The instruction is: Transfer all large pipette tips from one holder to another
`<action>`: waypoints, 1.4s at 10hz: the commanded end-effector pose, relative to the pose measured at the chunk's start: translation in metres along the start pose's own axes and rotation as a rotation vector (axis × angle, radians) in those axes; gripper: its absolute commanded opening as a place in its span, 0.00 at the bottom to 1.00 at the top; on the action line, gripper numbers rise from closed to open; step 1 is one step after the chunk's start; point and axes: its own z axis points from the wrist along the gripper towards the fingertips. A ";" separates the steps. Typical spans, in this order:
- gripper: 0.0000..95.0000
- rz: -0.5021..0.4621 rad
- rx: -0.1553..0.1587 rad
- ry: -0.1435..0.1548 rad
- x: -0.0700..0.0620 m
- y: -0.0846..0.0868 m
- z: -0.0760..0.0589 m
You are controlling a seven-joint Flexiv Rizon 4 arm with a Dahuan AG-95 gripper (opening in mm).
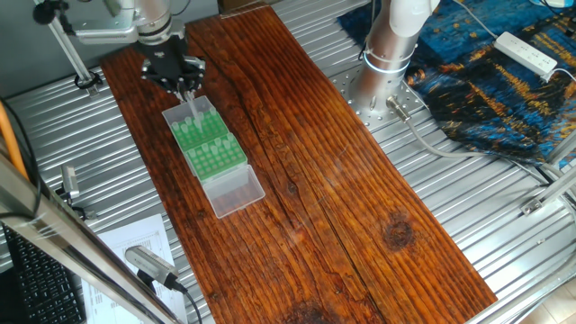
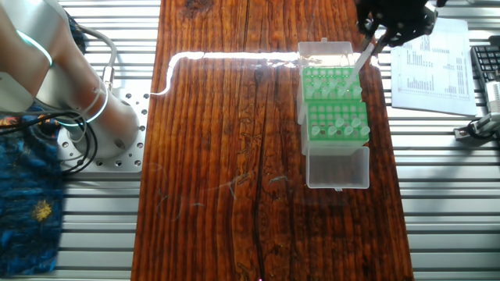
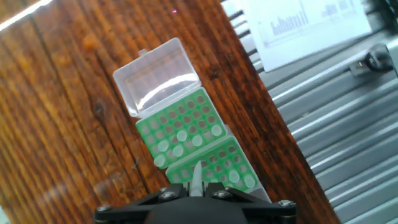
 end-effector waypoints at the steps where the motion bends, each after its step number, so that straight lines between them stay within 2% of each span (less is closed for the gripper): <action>1: 0.00 0.130 -0.011 -0.016 -0.002 -0.002 -0.001; 2: 0.00 0.164 -0.020 -0.038 -0.003 -0.002 -0.001; 3: 0.00 0.182 -0.027 -0.044 -0.003 -0.002 -0.001; 9: 0.00 0.283 -0.030 -0.024 -0.003 0.005 -0.005; 10: 0.00 0.261 -0.017 -0.020 -0.003 0.005 -0.005; 12: 0.00 0.231 -0.011 -0.015 -0.003 0.005 -0.005; 13: 0.00 0.230 0.004 0.016 -0.003 0.005 -0.005; 14: 0.00 0.248 0.001 0.008 -0.003 0.005 -0.005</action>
